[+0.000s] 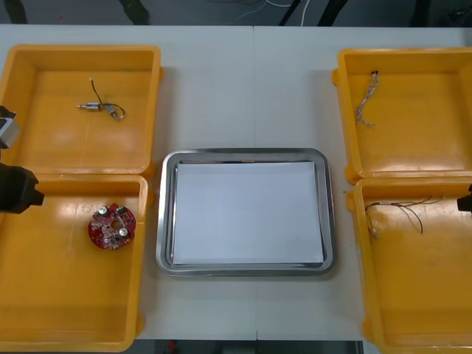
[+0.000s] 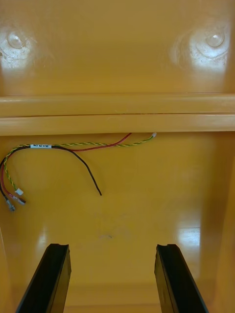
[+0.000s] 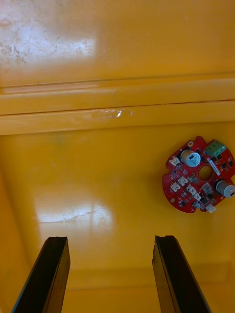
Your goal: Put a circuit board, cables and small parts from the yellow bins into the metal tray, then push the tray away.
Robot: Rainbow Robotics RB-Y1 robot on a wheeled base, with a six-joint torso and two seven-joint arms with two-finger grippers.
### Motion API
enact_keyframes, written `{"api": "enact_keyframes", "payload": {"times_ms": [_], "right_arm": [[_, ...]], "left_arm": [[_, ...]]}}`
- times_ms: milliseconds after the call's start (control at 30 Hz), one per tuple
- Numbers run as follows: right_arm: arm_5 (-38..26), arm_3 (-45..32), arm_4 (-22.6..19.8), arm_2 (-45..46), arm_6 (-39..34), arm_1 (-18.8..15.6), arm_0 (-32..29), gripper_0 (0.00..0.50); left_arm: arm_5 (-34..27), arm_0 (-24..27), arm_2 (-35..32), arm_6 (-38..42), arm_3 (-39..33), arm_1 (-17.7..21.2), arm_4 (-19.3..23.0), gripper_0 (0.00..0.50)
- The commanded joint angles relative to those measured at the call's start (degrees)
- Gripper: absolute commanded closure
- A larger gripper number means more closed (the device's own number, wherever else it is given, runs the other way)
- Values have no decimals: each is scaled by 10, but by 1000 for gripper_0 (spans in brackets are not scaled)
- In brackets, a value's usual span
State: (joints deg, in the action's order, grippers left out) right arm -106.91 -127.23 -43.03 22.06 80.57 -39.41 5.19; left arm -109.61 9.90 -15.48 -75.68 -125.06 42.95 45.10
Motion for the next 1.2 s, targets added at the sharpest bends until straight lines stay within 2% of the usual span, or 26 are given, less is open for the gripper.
{"api": "enact_keyframes", "payload": {"times_ms": [33, 1200], "right_arm": [[4, -19, -5, -5, 20, 2, -8, 0], [4, -19, -5, -5, 20, 2, -8, 0]], "left_arm": [[-4, -10, 5, 7, -17, 16, -5, 0], [-4, -10, 5, 7, -17, 16, -5, 0]]}}
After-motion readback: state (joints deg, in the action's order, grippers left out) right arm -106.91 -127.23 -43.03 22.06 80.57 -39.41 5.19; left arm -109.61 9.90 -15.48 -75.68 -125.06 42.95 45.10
